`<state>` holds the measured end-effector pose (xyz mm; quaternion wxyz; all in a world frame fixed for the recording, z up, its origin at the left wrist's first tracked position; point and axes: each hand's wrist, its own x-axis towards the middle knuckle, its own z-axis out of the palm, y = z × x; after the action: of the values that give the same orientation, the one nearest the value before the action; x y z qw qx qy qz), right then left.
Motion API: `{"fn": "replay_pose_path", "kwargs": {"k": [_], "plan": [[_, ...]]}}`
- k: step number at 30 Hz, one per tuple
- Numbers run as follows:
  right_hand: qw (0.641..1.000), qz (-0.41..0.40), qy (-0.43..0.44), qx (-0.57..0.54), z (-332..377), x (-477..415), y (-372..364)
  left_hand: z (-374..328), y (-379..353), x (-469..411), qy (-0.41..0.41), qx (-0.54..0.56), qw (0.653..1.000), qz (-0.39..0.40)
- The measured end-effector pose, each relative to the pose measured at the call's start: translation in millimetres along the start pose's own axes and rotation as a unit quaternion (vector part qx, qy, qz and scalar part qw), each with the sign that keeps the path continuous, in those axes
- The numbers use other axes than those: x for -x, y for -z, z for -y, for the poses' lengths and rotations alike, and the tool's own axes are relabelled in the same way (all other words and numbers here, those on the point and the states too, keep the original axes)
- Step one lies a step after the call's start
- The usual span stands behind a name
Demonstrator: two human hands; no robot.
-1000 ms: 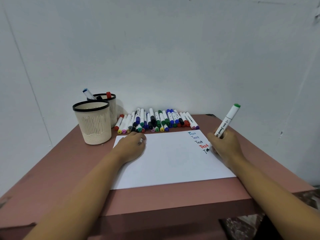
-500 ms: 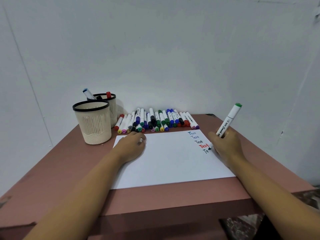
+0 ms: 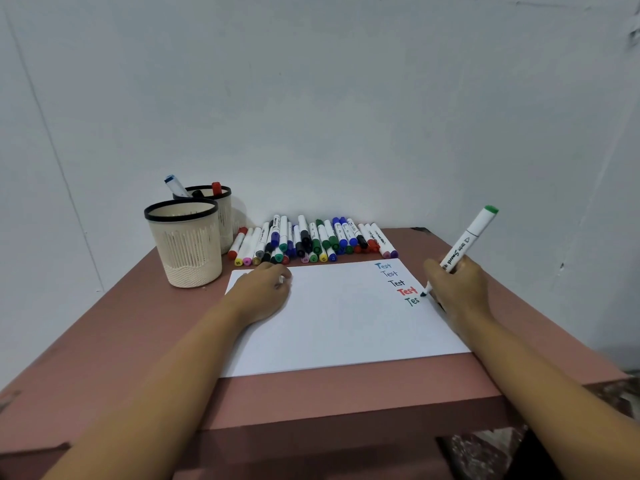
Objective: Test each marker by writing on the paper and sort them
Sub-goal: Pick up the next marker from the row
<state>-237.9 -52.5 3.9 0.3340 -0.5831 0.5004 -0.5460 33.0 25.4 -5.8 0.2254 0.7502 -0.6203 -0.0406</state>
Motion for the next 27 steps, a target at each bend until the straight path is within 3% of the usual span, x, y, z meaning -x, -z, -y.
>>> {"fn": "replay_pose_path", "kwargs": {"k": [23,27], "plan": [[1.0,-0.005,0.008,0.017,-1.7,-1.5,-2.1,-1.6,2.8,2.4,0.0,-0.002,1.0,0.004],[0.999,-0.001,-0.028,-0.039,0.0,-4.4,1.3,-3.7,3.3,2.8,0.001,0.0,1.0,-0.001]]}}
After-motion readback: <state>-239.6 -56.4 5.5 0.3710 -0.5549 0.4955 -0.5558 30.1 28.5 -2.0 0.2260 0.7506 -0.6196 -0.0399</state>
